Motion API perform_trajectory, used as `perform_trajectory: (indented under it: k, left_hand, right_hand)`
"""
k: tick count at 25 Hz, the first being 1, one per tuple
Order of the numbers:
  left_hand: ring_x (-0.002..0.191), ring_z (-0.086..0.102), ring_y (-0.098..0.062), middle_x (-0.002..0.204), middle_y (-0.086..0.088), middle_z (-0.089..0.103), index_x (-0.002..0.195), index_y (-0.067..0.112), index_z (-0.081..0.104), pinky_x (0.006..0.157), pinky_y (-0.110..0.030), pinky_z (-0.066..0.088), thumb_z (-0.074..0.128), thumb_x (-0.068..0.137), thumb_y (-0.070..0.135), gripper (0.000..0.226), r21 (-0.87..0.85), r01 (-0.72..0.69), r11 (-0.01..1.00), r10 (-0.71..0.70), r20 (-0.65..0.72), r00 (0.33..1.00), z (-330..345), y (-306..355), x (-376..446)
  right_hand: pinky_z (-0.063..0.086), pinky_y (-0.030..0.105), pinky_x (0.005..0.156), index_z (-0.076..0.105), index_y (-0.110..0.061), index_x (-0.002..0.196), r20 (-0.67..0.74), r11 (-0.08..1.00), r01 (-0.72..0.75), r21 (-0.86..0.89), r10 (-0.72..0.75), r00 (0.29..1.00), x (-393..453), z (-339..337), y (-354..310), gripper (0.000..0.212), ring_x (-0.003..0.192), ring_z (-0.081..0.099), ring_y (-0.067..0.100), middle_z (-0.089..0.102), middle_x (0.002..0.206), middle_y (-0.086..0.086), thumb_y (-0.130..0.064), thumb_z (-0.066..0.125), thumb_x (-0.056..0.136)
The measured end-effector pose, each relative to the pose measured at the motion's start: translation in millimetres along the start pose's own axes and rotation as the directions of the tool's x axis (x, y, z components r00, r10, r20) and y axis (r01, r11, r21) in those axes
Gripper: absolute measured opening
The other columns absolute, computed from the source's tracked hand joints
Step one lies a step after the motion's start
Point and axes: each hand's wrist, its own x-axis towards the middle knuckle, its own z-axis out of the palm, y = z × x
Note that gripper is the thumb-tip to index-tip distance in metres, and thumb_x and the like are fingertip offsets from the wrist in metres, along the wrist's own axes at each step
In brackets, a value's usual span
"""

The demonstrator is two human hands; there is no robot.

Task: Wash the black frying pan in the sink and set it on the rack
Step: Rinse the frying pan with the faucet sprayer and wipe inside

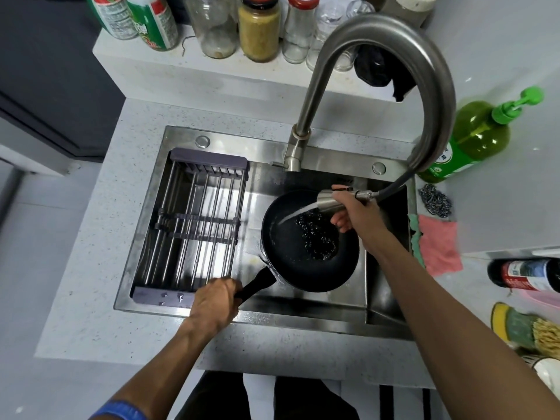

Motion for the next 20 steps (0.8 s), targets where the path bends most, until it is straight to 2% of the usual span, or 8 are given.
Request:
perform_trajectory:
  k: [2,5,10,12,14,18,20]
  left_hand:
    - [0.065,0.055,-0.007,0.071,0.011,0.056,0.092,0.03,0.064,0.059,-0.017,0.038,0.063,0.09,0.027,0.004,-0.009,0.001,1.0,-0.001,0.009,1.0,-1.0,0.6,-0.8]
    - [0.066,0.057,-0.008,0.072,0.011,0.058,0.093,0.029,0.065,0.062,-0.019,0.044,0.063,0.09,0.026,0.004,-0.04,0.006,0.999,-0.006,0.005,1.0,-0.8,1.0,-0.8]
    - [0.061,0.051,-0.002,0.073,0.013,0.058,0.097,0.03,0.066,0.05,-0.01,0.029,0.063,0.09,0.027,0.008,-0.035,0.006,0.999,-0.006,0.0,1.0,0.5,0.4,0.0]
    - [0.062,0.051,-0.002,0.075,0.013,0.058,0.1,0.029,0.066,0.051,-0.01,0.03,0.063,0.09,0.028,0.01,-0.04,0.007,0.999,-0.007,-0.008,1.0,1.4,0.0,0.3]
    - [0.065,0.052,-0.005,0.077,0.013,0.059,0.102,0.029,0.067,0.06,-0.014,0.036,0.063,0.09,0.03,0.013,-0.028,0.006,1.0,-0.006,-0.023,1.0,0.9,0.3,-0.1]
    - [0.07,0.055,-0.007,0.08,0.012,0.062,0.103,0.03,0.067,0.065,-0.018,0.039,0.064,0.089,0.029,0.014,-0.017,0.007,1.0,-0.007,-0.023,1.0,-0.3,2.5,-0.5]
    - [0.074,0.06,-0.01,0.085,0.01,0.067,0.104,0.03,0.066,0.067,-0.02,0.043,0.063,0.089,0.029,0.016,-0.004,0.007,1.0,-0.007,-0.015,1.0,-0.3,2.9,-0.5]
  right_hand:
    - [0.046,0.026,0.046,0.071,-0.012,0.099,-0.019,0.999,0.023,0.024,-0.023,1.0,1.5,0.1,-0.1,0.017,0.045,0.057,0.014,0.065,0.055,0.009,-0.025,0.064,0.091]
    - [0.049,0.024,0.047,0.07,-0.024,0.108,-0.039,0.996,0.078,0.038,-0.076,0.996,2.6,-1.3,0.1,0.018,0.051,0.059,0.014,0.066,0.061,0.009,-0.024,0.063,0.092]
    - [0.051,0.025,0.049,0.065,-0.022,0.118,-0.109,0.992,0.12,-0.029,-0.122,0.987,7.4,-7.6,-0.3,0.028,0.056,0.061,0.012,0.07,0.074,0.009,-0.022,0.062,0.091]
    - [0.052,0.029,0.053,0.066,-0.03,0.112,-0.122,0.988,0.128,-0.085,-0.138,0.983,5.7,-13.2,-1.2,0.026,0.06,0.062,0.012,0.071,0.078,0.008,-0.029,0.063,0.086]
    - [0.052,0.033,0.057,0.068,-0.038,0.098,-0.13,0.979,0.137,-0.152,-0.157,0.979,3.3,-21.7,-3.2,0.022,0.063,0.063,0.014,0.072,0.08,0.01,-0.039,0.065,0.076]
    - [0.053,0.033,0.061,0.07,-0.03,0.088,-0.139,0.938,0.165,-0.306,-0.215,0.967,4.3,-41.9,-4.5,0.013,0.066,0.067,0.017,0.074,0.08,0.007,-0.035,0.067,0.077]
    - [0.056,0.04,0.066,0.071,-0.021,0.084,-0.122,0.902,0.157,-0.402,-0.223,0.967,5.6,-50.6,-4.5,0.013,0.066,0.068,0.022,0.072,0.074,0.007,-0.03,0.066,0.077]
